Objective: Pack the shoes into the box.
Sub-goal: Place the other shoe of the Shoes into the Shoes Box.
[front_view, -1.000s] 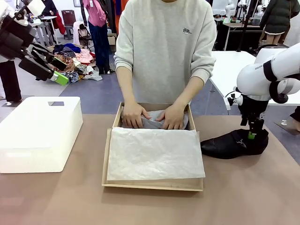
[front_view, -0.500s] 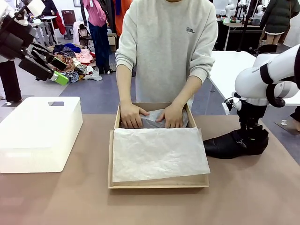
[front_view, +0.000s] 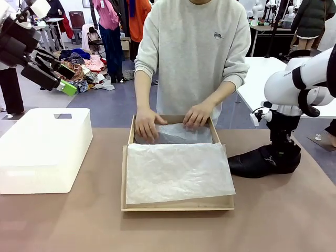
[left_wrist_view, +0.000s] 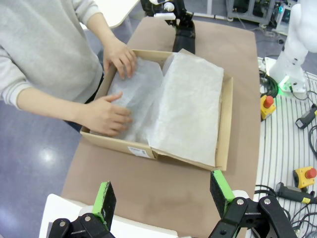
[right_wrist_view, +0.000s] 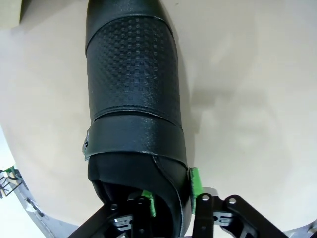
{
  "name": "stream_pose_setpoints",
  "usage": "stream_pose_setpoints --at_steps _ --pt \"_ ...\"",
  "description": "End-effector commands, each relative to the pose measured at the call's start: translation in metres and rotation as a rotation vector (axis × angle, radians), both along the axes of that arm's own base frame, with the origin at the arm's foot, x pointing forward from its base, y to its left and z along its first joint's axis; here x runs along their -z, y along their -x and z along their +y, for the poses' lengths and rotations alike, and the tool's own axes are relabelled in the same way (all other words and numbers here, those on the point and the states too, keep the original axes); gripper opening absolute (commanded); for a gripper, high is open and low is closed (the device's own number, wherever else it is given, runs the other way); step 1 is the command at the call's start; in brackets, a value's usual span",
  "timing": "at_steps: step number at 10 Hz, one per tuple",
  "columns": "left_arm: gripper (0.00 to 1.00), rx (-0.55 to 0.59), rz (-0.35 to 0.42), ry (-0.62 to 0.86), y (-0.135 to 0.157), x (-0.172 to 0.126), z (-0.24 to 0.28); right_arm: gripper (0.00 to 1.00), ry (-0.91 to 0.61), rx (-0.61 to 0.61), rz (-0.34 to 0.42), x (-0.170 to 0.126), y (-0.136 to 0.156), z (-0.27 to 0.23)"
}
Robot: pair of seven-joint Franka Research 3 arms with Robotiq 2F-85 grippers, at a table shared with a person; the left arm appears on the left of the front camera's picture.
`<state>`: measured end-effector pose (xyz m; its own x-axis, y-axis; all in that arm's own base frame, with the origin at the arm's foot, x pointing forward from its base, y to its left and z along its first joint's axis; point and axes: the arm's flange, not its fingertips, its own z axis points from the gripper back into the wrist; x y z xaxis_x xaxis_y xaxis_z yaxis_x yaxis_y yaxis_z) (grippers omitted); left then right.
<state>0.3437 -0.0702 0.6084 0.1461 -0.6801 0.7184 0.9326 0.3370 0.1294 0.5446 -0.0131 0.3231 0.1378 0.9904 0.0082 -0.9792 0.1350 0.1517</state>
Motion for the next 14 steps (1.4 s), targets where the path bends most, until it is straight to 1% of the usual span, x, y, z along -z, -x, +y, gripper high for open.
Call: stream_pose_setpoints --at_steps 1,5,6,7,8,9,11,12,13,14 --pt "1.00 0.015 -0.004 0.012 0.000 0.000 0.000 0.00 -0.061 -0.021 0.020 -0.001 -0.008 -0.006" --pt "1.00 0.015 -0.004 0.012 0.000 0.000 0.000 0.00 -0.071 -0.003 0.032 -0.004 -0.011 -0.012" --pt "1.00 0.015 -0.004 0.012 0.000 0.000 0.000 0.00 -0.079 0.019 0.019 -0.008 -0.013 -0.013" --pt "1.00 0.015 -0.004 0.012 0.000 0.000 0.000 0.00 -0.060 0.059 0.036 -0.017 -0.015 -0.015" --pt "1.00 0.015 -0.004 0.012 0.000 0.000 0.000 0.00 -0.044 0.115 0.052 -0.037 -0.018 -0.017" --pt "1.00 0.015 -0.004 0.012 0.000 0.000 0.000 0.00 -0.013 0.153 0.051 -0.058 -0.019 -0.019" --pt "1.00 0.015 -0.004 0.012 0.000 0.000 0.000 0.00 -0.010 0.257 0.095 -0.097 -0.019 -0.018" --pt "1.00 0.015 -0.004 0.012 0.000 0.000 0.000 0.00 -0.005 0.291 0.122 -0.112 -0.017 -0.014" --pt "1.00 0.015 -0.004 0.012 0.000 0.000 0.000 0.00 0.013 0.352 0.163 -0.126 -0.016 -0.011" --pt "1.00 0.015 -0.004 0.012 0.000 0.000 0.000 0.00 0.052 0.407 0.163 -0.138 -0.014 -0.004"
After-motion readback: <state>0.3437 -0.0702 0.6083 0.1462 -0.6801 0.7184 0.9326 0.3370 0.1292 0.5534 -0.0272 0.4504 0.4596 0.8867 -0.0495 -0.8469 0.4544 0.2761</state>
